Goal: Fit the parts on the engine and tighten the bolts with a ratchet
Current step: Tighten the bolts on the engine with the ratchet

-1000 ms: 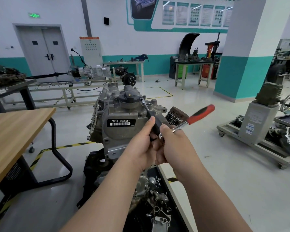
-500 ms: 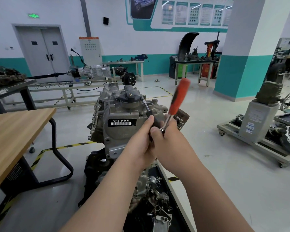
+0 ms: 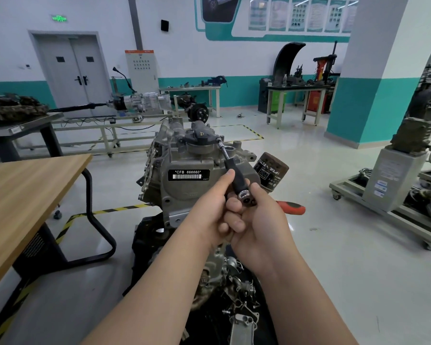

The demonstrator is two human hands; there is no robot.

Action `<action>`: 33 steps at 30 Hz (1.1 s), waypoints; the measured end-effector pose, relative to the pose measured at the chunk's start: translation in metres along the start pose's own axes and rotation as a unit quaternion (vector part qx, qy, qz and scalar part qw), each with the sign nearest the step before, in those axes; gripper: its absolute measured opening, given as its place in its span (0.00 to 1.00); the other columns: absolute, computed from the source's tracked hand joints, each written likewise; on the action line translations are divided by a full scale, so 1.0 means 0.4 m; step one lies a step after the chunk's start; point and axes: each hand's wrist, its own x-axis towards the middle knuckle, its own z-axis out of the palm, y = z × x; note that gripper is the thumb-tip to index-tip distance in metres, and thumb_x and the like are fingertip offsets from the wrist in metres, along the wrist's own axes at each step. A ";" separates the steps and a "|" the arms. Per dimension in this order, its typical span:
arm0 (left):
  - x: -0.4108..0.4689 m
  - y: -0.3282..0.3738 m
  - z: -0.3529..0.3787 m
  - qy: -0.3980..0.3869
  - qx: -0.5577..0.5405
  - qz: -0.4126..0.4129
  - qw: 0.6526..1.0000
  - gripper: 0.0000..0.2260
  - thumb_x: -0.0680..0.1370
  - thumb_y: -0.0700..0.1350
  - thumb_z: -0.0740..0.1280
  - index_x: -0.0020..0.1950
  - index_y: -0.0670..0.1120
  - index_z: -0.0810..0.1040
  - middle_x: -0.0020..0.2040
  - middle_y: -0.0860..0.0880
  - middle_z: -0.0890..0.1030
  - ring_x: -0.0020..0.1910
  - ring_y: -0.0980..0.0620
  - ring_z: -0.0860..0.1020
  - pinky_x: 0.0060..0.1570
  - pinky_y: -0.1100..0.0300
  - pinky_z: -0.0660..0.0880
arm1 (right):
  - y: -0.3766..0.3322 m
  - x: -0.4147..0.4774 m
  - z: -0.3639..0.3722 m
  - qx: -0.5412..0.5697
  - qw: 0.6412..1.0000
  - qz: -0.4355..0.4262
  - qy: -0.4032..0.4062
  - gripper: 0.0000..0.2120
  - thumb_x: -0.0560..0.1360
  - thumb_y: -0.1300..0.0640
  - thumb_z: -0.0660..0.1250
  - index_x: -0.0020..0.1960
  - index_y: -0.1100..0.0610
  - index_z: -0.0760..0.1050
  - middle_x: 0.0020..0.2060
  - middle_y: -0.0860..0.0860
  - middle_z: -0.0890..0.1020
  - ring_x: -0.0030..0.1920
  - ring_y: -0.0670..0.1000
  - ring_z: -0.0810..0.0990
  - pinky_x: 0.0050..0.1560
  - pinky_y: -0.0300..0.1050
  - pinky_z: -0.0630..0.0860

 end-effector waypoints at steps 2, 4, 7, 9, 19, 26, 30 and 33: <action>-0.004 0.004 0.000 0.003 0.009 -0.004 1.000 0.19 0.76 0.63 0.64 0.36 0.49 0.73 0.18 0.55 0.66 0.12 0.58 0.63 0.14 0.72 0.51 | -0.001 -0.001 0.004 0.003 1.000 0.000 0.004 0.16 0.82 0.48 0.56 0.47 0.58 0.75 0.24 0.51 0.70 0.18 0.47 0.61 0.21 0.39 0.68; -0.007 0.006 0.004 0.004 0.009 -0.010 1.000 0.22 0.76 0.64 0.64 0.29 0.49 0.72 0.17 0.55 0.65 0.12 0.58 0.63 0.15 0.73 0.51 | -0.004 -0.002 0.005 -0.010 1.000 -0.005 0.008 0.16 0.82 0.48 0.56 0.46 0.58 0.75 0.23 0.51 0.70 0.18 0.48 0.62 0.21 0.39 0.68; -0.007 0.006 0.010 0.007 0.008 -0.014 1.000 0.25 0.75 0.64 0.63 0.25 0.49 0.69 0.17 0.54 0.64 0.11 0.57 0.62 0.15 0.74 0.52 | -0.008 -0.001 0.003 -0.059 0.998 -0.007 0.013 0.19 0.82 0.47 0.55 0.44 0.60 0.73 0.24 0.51 0.70 0.18 0.48 0.62 0.22 0.40 0.68; -0.004 0.004 0.011 0.006 0.002 -0.013 1.000 0.28 0.75 0.65 0.63 0.22 0.49 0.66 0.16 0.54 0.64 0.11 0.56 0.62 0.15 0.75 0.54 | -0.011 0.000 -0.003 -0.104 0.994 -0.014 0.015 0.20 0.82 0.46 0.55 0.42 0.60 0.73 0.24 0.52 0.70 0.18 0.49 0.62 0.22 0.41 0.69; -0.007 0.006 0.022 -0.061 -0.087 -0.008 0.994 0.26 0.77 0.61 0.64 0.25 0.46 0.80 0.27 0.51 0.77 0.26 0.54 0.76 0.34 0.67 0.74 | -0.026 0.000 0.000 -0.602 0.765 -0.205 0.104 0.23 0.81 0.48 0.56 0.71 0.58 0.61 0.43 0.51 0.80 0.41 0.53 0.79 0.36 0.45 0.69; -0.016 0.016 0.015 -0.106 -0.103 0.009 0.989 0.26 0.79 0.59 0.59 0.30 0.46 0.85 0.30 0.49 0.82 0.29 0.53 0.82 0.30 0.65 0.77 | -0.032 0.004 0.009 -0.752 0.593 -0.274 0.090 0.25 0.81 0.46 0.55 0.75 0.52 0.54 0.43 0.48 0.76 0.40 0.51 0.72 0.40 0.47 0.67; -0.011 0.017 0.014 -0.050 -0.084 0.011 0.995 0.19 0.76 0.61 0.64 0.39 0.48 0.82 0.41 0.50 0.81 0.44 0.52 0.79 0.52 0.61 0.76 | -0.019 0.028 -0.002 -0.500 0.837 -0.210 0.075 0.16 0.80 0.49 0.58 0.64 0.56 0.68 0.40 0.50 0.80 0.38 0.50 0.77 0.41 0.46 0.71; -0.006 0.010 0.006 -0.031 -0.037 0.015 0.999 0.21 0.76 0.61 0.62 0.33 0.47 0.71 0.20 0.52 0.68 0.18 0.55 0.70 0.21 0.70 0.65 | -0.008 0.024 -0.003 -0.290 0.944 -0.138 0.080 0.16 0.81 0.49 0.57 0.44 0.60 0.72 0.25 0.52 0.74 0.21 0.51 0.69 0.30 0.47 0.69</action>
